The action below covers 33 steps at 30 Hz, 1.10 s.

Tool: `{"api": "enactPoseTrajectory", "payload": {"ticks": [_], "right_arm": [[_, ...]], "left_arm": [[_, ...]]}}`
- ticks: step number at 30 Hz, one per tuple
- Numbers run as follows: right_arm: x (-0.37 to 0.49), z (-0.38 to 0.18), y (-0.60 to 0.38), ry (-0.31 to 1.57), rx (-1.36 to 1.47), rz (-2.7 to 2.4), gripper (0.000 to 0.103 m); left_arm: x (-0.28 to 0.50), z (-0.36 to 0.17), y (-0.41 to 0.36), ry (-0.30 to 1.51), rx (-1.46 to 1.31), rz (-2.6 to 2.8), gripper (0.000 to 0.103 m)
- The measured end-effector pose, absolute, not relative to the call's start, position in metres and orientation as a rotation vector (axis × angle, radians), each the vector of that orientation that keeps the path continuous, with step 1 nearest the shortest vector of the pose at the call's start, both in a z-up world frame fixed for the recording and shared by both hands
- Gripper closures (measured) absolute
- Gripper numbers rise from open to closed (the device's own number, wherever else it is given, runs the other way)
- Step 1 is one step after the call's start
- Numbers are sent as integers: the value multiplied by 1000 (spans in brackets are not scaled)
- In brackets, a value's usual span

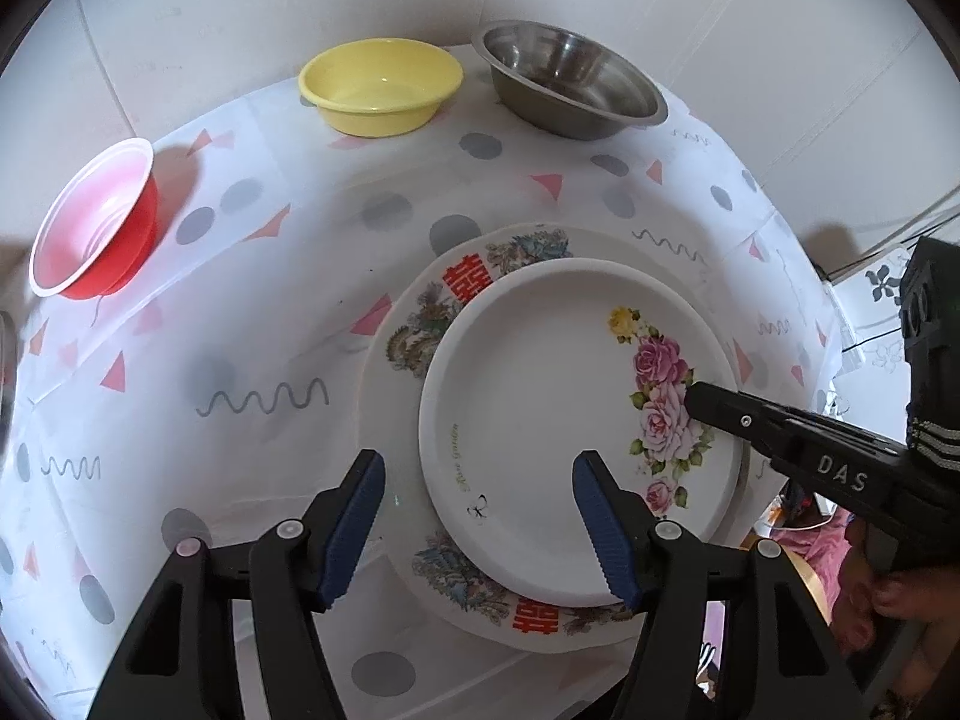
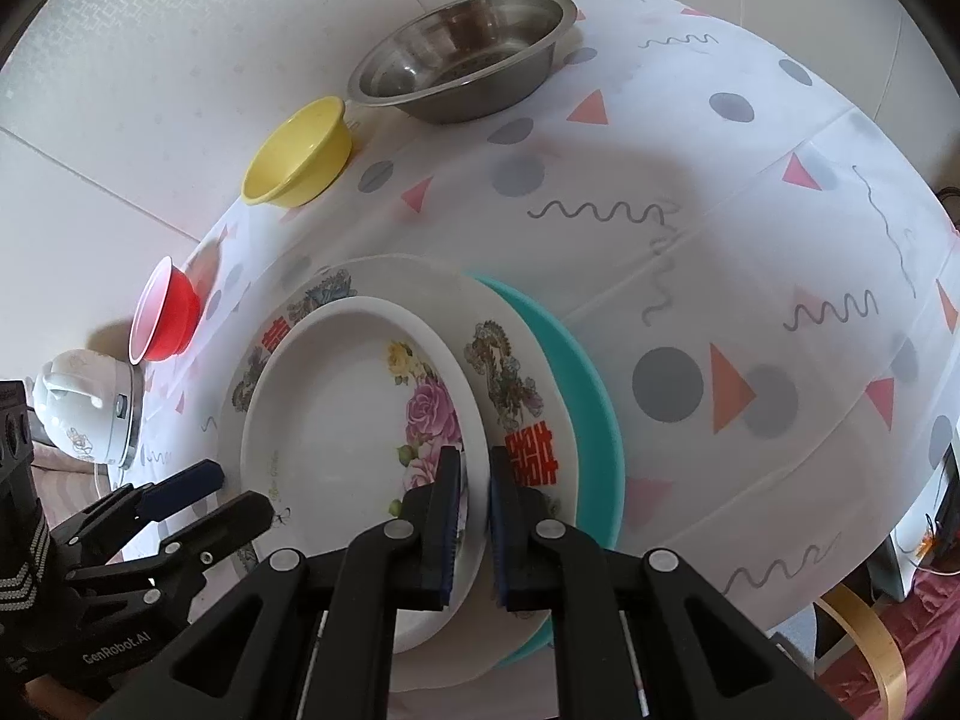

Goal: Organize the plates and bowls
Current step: 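Open the right gripper and move both grippers toward the steel bowl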

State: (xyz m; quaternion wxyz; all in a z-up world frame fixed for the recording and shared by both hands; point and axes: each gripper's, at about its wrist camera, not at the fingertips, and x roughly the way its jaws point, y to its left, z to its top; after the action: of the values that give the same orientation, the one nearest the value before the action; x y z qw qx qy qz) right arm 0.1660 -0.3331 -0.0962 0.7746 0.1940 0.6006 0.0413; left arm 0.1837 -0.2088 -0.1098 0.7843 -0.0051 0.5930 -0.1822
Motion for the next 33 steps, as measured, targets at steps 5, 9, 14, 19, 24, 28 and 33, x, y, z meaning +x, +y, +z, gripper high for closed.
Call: {"api": "enactPoseTrajectory", "payload": {"ticks": [5, 9, 14, 19, 24, 28, 33], "right_arm": [[167, -91, -321, 1310, 305, 78, 93], [165, -86, -307, 1308, 163, 80, 83], [161, -83, -295, 1289, 5, 68, 82], [162, -80, -296, 1282, 8, 70, 82], [162, -78, -300, 1281, 64, 76, 82], [161, -77, -303, 1275, 87, 74, 82], [160, -78, -305, 1276, 112, 76, 82]], "left_arm": [[180, -102, -202, 1217, -36, -385, 32], [178, -100, -196, 1189, -34, -365, 30], [179, -100, -186, 1181, -66, -333, 30], [179, -102, -179, 1182, -87, -303, 30], [179, -104, -174, 1188, -97, -273, 29], [180, -104, -170, 1184, -111, -257, 27], [181, -104, -167, 1183, -121, -246, 26]]}}
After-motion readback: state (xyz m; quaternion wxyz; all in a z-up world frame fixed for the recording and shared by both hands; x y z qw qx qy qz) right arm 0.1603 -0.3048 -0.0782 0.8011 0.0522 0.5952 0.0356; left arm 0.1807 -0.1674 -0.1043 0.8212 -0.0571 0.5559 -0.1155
